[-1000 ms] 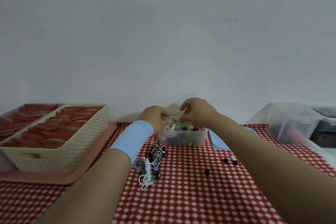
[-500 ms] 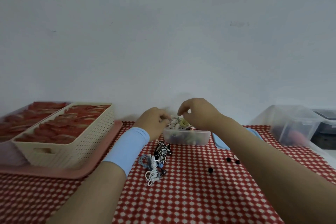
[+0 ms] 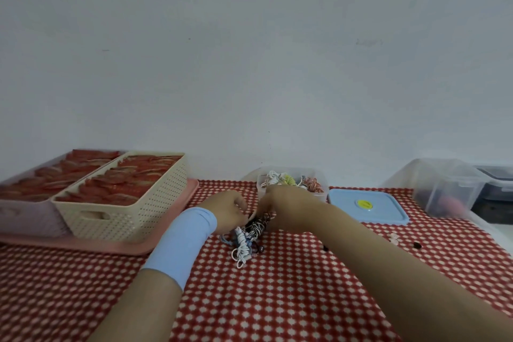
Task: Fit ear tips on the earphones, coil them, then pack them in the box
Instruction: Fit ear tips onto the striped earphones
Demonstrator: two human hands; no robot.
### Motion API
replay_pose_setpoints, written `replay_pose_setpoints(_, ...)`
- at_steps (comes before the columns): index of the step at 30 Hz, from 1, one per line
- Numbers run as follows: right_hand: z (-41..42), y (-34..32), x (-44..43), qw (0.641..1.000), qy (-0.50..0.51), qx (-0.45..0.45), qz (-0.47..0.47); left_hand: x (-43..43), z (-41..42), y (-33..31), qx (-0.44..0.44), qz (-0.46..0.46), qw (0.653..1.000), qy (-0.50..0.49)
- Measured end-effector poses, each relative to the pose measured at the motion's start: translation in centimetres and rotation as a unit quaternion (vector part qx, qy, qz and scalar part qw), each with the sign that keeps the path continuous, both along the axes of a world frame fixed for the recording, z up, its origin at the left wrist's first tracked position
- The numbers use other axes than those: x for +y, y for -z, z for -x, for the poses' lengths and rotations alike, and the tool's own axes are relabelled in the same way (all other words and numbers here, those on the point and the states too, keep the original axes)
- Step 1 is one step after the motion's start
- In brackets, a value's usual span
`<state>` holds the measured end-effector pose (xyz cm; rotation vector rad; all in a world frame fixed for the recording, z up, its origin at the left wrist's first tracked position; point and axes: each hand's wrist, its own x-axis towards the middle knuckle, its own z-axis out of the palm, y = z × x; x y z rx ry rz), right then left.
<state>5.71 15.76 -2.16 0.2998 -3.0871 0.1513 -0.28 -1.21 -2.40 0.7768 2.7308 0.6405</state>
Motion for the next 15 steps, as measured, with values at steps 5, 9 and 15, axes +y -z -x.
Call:
replay_pose_setpoints(5, -1.0, -1.5, 1.7, 0.993, 0.047, 0.012, 0.104, 1.1, -0.7, -1.0, 0.001, -0.079, 0.996, 0.044)
replay_pose_setpoints(9, -1.6, -2.2, 3.1, 0.969, 0.073, 0.004, 0.237, 2.1, -0.7, -1.3, -0.023, -0.117, 0.991, 0.052)
replay_pose_setpoints(15, -2.3, -1.8, 4.4, 0.89, 0.098, -0.052, 0.441, 2.9, -1.5, -1.7, -0.03, -0.16, 0.985, 0.059)
